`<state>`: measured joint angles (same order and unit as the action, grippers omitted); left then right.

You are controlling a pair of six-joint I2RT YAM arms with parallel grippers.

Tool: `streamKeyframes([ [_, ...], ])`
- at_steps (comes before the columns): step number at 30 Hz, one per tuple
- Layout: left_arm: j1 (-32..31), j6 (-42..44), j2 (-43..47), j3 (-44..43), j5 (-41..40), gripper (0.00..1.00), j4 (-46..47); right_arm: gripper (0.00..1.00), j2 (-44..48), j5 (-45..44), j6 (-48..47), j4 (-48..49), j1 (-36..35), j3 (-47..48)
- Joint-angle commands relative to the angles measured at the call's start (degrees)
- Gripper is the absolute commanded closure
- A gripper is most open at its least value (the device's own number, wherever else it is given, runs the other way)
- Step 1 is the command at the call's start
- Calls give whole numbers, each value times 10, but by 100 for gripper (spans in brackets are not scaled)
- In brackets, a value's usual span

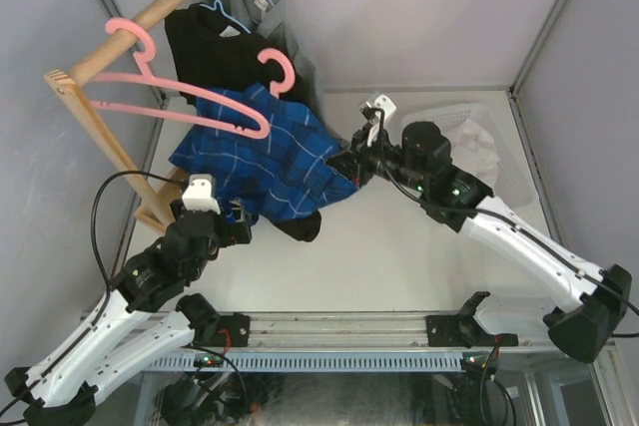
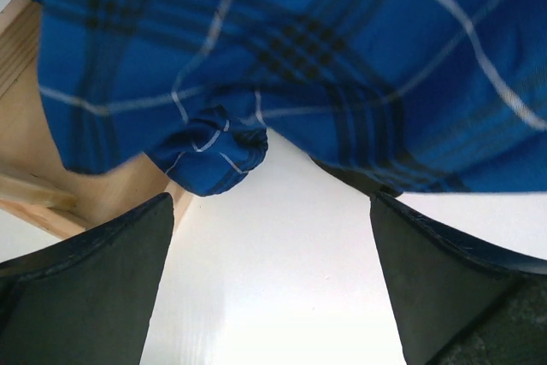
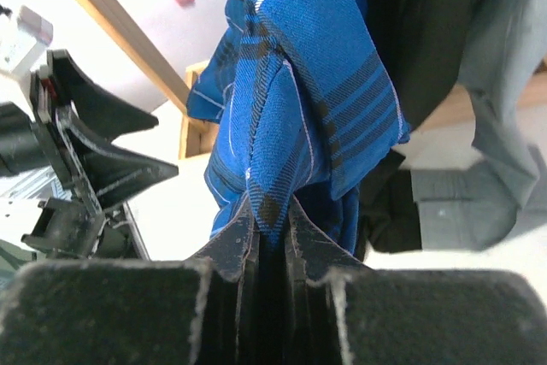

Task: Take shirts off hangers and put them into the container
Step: Pick up the hanger from the clothesline, then remove the shirt from the hanger.

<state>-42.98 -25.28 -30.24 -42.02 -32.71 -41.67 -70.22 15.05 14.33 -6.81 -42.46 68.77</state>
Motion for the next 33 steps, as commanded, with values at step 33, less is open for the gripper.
streamKeyframes([
  [33,1,3,81,15,23,0,29,100,384,23,-137,-359,-1,-34],
])
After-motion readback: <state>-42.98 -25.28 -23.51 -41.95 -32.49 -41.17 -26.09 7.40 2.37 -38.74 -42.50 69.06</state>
